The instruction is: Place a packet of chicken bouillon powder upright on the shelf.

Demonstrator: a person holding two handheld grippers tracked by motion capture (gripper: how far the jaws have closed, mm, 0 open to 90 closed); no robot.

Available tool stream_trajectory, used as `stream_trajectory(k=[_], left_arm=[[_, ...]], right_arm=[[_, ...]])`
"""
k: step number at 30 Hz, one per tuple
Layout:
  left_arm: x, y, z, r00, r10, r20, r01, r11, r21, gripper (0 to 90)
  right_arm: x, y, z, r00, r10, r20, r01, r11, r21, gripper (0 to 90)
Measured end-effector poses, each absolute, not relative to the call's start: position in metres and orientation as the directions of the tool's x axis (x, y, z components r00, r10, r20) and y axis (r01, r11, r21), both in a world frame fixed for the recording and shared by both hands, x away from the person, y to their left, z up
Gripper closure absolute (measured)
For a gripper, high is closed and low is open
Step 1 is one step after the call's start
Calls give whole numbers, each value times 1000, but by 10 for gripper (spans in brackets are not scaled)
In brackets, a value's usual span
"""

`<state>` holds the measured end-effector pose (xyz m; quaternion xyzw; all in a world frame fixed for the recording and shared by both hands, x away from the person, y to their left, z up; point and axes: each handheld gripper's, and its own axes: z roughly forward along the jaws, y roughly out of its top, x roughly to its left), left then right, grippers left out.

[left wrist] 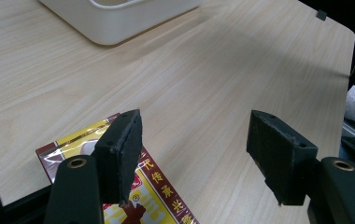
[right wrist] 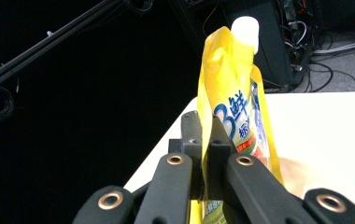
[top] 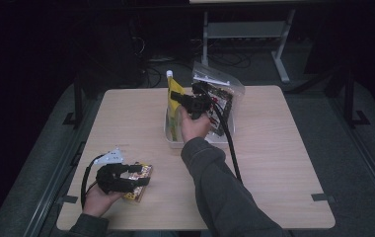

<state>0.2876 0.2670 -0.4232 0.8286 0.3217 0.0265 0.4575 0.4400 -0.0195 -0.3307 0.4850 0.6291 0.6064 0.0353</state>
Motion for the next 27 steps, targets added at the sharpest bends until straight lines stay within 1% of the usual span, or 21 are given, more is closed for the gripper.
stream_trajectory(k=[8,19,27], left_arm=[[287,268,-423,792,555,-253,508,-369,778,356],[287,267,-422,793,554,-255,507,-367,780,356],[287,268,-422,791,554,-257,508,-363,781,356]], right_arm=[[439,-18,-334,-552,678,484,532,-160,831,895],[438,-18,-335,-575,693,436,501,-123,856,892],[442,-21,-334,-567,686,456,520,-132,844,889]])
